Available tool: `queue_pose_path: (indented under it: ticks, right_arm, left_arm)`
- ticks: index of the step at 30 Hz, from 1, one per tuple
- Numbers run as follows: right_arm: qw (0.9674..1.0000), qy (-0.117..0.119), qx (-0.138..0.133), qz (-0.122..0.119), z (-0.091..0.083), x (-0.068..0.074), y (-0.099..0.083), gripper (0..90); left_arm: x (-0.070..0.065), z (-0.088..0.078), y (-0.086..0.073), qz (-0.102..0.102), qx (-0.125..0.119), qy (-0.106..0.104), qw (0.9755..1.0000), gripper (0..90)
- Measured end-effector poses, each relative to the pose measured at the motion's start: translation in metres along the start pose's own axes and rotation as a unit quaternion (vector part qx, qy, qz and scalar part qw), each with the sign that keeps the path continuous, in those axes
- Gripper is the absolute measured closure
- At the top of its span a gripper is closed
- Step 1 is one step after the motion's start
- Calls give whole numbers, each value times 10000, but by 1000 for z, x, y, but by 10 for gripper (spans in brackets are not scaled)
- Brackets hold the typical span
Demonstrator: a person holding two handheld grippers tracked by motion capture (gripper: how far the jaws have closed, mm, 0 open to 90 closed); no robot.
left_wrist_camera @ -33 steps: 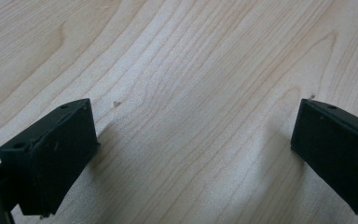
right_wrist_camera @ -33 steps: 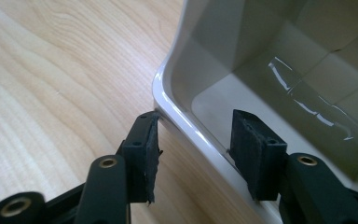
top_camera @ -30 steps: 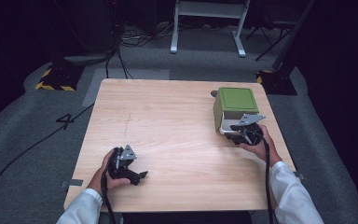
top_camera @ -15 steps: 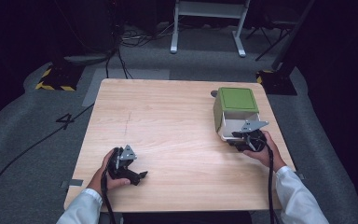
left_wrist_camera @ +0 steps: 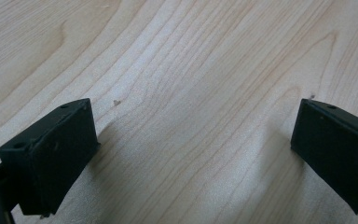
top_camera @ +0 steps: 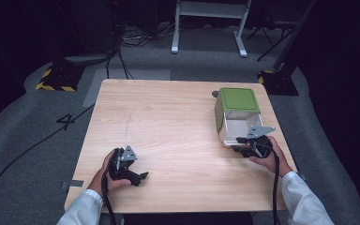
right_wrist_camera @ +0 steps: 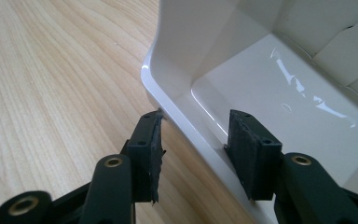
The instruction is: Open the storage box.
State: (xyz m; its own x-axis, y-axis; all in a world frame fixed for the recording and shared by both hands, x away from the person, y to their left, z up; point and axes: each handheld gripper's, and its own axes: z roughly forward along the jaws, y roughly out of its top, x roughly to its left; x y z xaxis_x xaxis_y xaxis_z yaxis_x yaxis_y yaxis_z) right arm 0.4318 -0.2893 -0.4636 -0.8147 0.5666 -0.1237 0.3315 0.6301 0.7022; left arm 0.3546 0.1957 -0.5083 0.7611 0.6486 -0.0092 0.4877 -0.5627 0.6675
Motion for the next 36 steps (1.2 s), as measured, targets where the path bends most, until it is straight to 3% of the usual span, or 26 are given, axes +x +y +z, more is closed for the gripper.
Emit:
queue_pose_path:
  ticks: [10,36]
  right_arm:
    - [9999,28,3,-101,-4,8,-1,558]
    - [9998,127,60,-167,-9,14,-8,536]
  left_arm:
    - [0,0,0,1,3,16,10000,5]
    - [0,0,0,1,3,16,10000,5]
